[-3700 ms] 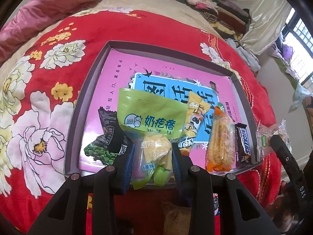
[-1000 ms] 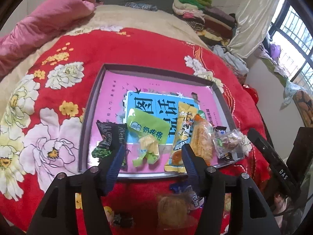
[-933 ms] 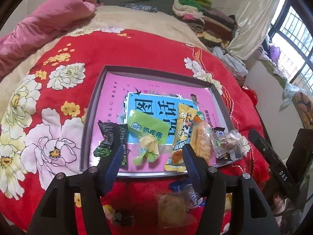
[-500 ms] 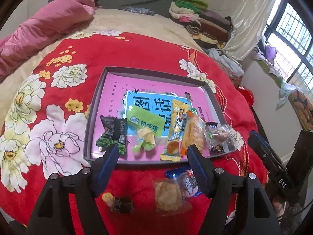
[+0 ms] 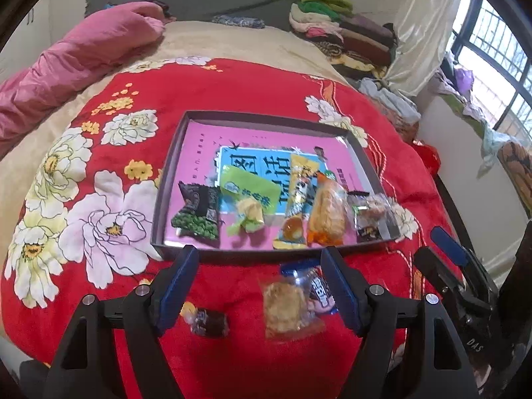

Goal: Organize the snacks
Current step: 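Open both tools and withdraw them from the tray toward the remaining snacks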

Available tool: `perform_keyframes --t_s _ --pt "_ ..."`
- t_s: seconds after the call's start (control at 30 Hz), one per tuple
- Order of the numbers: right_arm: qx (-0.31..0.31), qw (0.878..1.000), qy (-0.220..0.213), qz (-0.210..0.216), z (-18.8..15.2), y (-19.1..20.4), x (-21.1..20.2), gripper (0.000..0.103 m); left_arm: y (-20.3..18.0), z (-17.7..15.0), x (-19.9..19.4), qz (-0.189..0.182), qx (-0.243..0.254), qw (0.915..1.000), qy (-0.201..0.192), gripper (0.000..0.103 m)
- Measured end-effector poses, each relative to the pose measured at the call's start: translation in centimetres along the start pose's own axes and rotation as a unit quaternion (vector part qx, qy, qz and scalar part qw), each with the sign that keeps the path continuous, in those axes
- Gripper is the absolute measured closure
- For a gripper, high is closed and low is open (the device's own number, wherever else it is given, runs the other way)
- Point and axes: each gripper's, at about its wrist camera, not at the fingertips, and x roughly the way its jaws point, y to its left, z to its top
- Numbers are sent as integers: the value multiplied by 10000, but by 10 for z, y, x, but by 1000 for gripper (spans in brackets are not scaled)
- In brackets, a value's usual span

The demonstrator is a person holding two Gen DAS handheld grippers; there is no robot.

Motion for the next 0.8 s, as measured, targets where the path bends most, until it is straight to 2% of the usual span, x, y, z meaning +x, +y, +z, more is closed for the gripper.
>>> perform_keyframes --t_s 0.3,0.8 --pt "-114 9996 214 -176 -16 8 -11 24 -12 -13 -7 -130 190 9997 76 26" --pt "-217 9979 417 -442 -28 11 -22 20 -20 -35 13 -516 187 9969 556 26"
